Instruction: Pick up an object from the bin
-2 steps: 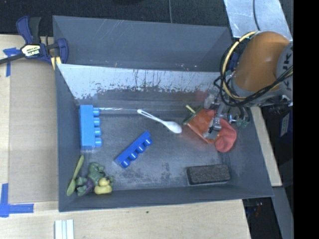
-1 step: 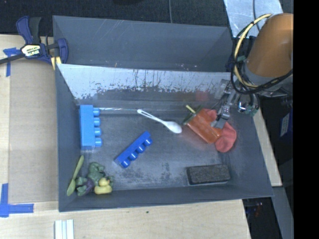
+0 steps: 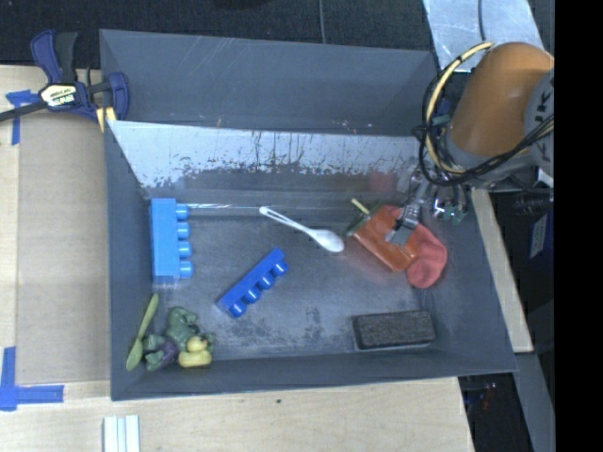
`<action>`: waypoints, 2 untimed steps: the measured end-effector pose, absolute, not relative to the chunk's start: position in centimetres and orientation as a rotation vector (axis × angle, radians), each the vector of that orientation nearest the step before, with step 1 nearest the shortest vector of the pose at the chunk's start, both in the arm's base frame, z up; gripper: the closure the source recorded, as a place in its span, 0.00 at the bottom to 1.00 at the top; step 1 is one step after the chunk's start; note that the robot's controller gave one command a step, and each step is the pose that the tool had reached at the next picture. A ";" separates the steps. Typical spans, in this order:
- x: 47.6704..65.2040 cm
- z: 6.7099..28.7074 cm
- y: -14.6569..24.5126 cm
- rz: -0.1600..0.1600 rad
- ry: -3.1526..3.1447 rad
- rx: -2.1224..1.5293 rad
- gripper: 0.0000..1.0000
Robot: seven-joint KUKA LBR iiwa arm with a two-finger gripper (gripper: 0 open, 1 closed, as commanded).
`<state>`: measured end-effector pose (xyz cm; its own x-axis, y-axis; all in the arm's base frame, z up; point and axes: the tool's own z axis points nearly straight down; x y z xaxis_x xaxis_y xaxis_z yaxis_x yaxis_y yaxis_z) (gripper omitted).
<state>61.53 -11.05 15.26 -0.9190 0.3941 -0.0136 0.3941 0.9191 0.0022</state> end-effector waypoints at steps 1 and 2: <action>61.4 9.4 -11.0 -0.001 3.070 0.640 0.00; 61.9 11.9 -11.6 -0.002 3.080 0.582 0.00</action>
Offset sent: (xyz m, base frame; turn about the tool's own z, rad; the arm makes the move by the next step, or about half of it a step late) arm 0.0065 -0.0084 -0.0144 -0.0510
